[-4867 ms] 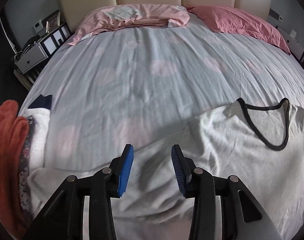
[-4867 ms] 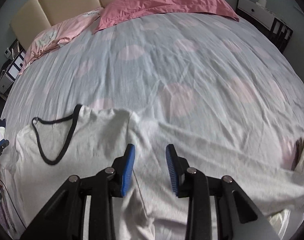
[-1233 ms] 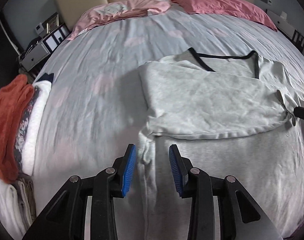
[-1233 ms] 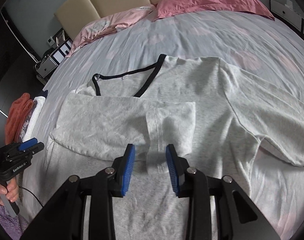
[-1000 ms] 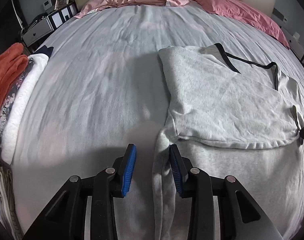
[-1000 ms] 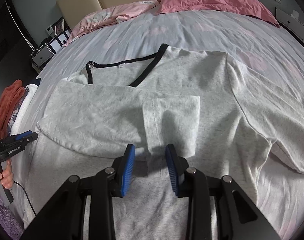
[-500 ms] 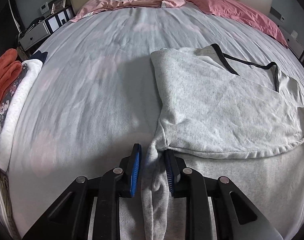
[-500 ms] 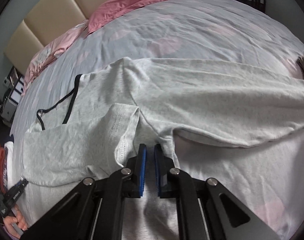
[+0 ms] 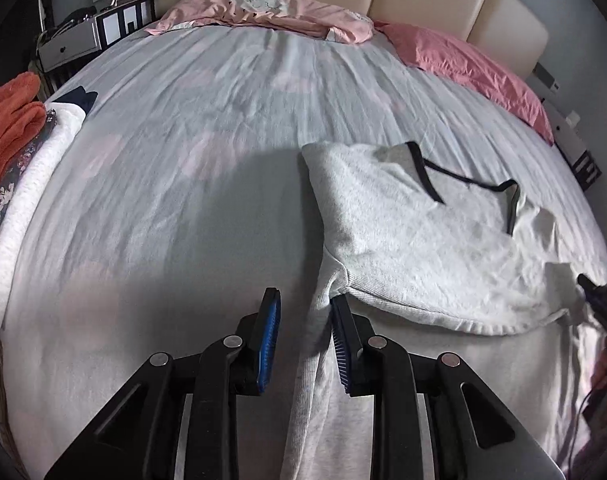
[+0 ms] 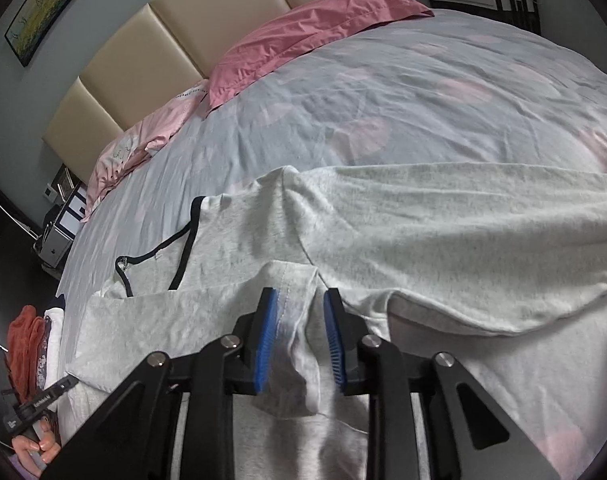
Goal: Fold clothes
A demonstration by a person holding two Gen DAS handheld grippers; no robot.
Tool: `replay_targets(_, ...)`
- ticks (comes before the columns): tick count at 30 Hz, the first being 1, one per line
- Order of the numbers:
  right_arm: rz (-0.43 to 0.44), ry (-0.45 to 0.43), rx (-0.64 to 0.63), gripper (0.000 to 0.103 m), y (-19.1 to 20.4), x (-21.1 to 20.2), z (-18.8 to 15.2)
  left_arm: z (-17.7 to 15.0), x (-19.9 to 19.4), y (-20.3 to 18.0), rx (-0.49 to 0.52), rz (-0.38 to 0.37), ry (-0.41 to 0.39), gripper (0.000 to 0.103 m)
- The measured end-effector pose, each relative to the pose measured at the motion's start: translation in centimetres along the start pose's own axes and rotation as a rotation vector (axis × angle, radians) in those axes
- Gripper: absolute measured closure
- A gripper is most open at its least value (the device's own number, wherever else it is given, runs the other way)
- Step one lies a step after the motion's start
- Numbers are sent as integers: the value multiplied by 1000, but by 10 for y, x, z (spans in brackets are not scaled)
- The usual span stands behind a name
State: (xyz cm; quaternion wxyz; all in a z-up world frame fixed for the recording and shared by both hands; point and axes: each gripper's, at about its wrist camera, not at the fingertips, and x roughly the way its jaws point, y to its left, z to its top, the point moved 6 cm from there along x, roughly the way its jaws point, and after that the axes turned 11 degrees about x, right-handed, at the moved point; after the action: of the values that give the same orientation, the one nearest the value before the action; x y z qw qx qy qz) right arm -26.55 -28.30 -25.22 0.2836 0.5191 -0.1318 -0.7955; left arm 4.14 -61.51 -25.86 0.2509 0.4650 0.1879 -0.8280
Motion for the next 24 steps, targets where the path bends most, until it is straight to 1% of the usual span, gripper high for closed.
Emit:
replay_targets(3, 31, 5, 14, 76, 2, 1, 7, 15, -6, 3, -36, -62, -14, 72)
replay_targets(7, 30, -7, 7, 75, 0, 2, 17, 33, -1, 5, -21, -125, 5, 71)
replay_targets(8, 23, -9, 14, 75, -2, 3, 18, 31, -1, 5, -4, -108, 16, 71)
replay_targets(11, 19, 5, 68, 75, -12, 10, 19, 7, 7, 8, 44, 14, 124, 71)
replay_targets(13, 20, 9, 81, 75, -14, 14, 18, -11, 12, 15, 60, 87, 187, 72)
replay_targets(14, 20, 8, 73, 75, -12, 15, 17, -19, 13, 20, 59, 96, 193, 71)
replay_targets(15, 20, 8, 61, 75, -9, 16, 16, -27, 13, 25, 50, 93, 194, 70)
replay_targets(18, 32, 8, 14, 75, 3, 15, 11, -36, -2, 34, -32, 17, 158, 68)
replay_targets(21, 32, -3, -22, 75, 13, 7, 6, -42, -28, 33, -25, 26, 140, 68)
replay_targets(22, 36, -7, -25, 75, 15, 4, 5, -47, -37, 31, -4, 32, 151, 68)
replay_targets(24, 48, -15, -21, 75, 19, -3, 5, -62, -49, 26, 30, 18, 197, 67)
